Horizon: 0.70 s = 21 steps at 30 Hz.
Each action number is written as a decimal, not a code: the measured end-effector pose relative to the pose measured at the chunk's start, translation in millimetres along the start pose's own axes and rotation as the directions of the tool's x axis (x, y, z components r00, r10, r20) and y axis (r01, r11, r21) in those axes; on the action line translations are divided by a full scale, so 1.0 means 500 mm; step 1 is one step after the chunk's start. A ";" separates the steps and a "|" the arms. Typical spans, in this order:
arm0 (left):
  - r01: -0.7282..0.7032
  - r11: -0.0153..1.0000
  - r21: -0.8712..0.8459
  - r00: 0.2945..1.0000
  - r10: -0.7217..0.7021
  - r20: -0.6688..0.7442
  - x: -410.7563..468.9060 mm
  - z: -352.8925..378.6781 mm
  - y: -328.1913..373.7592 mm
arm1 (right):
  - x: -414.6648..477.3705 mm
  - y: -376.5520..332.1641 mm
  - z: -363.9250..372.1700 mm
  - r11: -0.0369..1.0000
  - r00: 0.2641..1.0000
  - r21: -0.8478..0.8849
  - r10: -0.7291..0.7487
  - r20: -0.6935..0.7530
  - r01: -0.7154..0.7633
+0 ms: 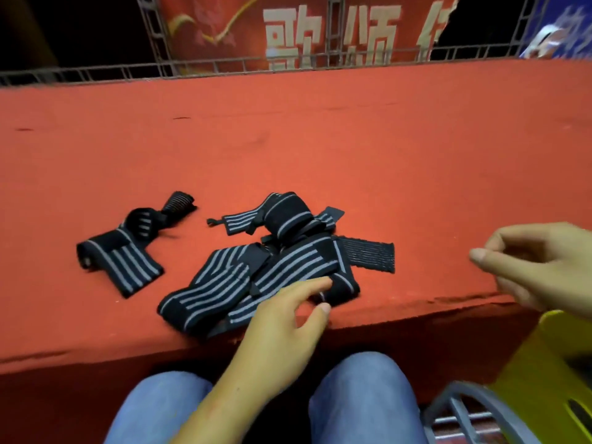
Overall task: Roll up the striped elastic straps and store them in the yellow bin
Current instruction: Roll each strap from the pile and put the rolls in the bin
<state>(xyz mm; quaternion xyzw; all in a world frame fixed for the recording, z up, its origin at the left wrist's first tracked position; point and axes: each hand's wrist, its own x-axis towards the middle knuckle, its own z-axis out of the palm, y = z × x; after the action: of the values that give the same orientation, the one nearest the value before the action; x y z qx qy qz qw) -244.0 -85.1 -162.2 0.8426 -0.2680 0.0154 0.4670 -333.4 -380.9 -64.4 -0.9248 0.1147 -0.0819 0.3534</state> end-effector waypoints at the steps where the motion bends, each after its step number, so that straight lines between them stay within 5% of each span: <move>1: 0.017 1.000 0.012 1.000 -0.017 -0.025 0.004 -0.022 -0.018 | 0.012 -0.028 0.017 1.000 0.999 -0.018 -0.006 0.042 0.007; 10: 0.101 0.969 0.227 0.995 -0.104 -0.002 0.034 -0.107 -0.162 | 0.205 -0.118 0.277 0.988 0.966 0.006 -0.154 0.209 0.156; 15: 0.151 0.970 0.190 0.985 -0.164 0.056 0.021 -0.102 -0.213 | 0.278 -0.161 0.387 0.945 0.989 0.321 0.020 0.145 -0.066; 21: 0.165 0.972 0.166 0.980 -0.181 0.086 0.023 -0.109 -0.234 | 0.342 -0.188 0.435 0.740 0.962 0.619 0.255 0.101 -0.261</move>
<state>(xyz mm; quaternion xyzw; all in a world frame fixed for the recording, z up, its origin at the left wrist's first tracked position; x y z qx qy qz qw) -167.6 2.4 -219.3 0.8968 -0.2145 -0.0468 0.3841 -104.3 -221.0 -149.1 -0.7296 0.2061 -0.0612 0.6492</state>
